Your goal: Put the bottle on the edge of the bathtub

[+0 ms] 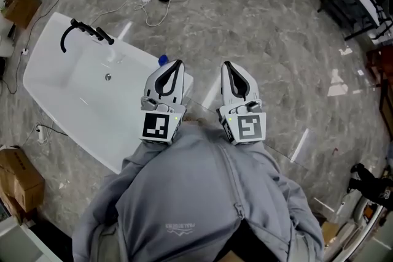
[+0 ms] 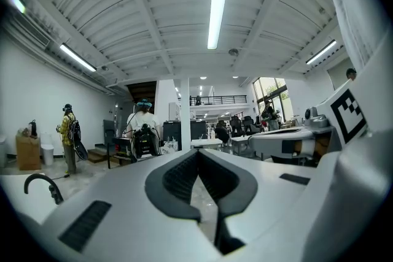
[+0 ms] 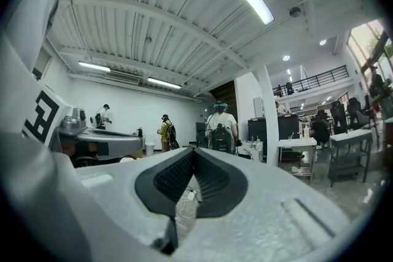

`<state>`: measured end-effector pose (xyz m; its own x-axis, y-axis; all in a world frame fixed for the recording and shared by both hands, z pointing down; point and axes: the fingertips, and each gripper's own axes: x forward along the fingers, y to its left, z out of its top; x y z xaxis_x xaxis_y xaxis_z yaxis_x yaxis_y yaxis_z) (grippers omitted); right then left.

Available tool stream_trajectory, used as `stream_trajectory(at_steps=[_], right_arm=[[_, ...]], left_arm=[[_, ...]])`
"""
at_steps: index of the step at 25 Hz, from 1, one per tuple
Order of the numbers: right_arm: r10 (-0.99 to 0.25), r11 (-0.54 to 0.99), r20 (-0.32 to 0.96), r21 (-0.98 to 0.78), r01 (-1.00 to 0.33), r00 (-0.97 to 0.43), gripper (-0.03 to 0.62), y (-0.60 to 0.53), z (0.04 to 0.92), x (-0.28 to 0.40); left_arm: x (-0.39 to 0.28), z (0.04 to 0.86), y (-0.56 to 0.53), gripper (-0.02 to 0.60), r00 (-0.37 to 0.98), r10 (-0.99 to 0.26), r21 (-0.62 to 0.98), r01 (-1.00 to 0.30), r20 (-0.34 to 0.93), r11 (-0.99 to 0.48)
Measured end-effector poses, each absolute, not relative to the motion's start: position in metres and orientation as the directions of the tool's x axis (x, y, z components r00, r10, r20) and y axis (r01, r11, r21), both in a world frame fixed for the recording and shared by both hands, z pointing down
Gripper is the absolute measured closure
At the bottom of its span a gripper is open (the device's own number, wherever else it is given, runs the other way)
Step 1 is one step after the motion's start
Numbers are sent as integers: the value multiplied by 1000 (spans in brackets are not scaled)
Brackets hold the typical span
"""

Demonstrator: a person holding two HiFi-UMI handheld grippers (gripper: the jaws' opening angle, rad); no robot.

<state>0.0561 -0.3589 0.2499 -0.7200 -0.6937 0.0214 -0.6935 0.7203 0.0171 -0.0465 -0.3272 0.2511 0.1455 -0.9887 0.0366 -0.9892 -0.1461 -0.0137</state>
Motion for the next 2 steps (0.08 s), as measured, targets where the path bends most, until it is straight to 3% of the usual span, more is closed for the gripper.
stream_trajectory(at_steps=[2], right_arm=[[-701, 713, 40, 22, -701, -712, 591, -360, 251, 56]], left_arm=[[-48, 250, -329, 575, 141, -989, -15, -990, 32, -142]])
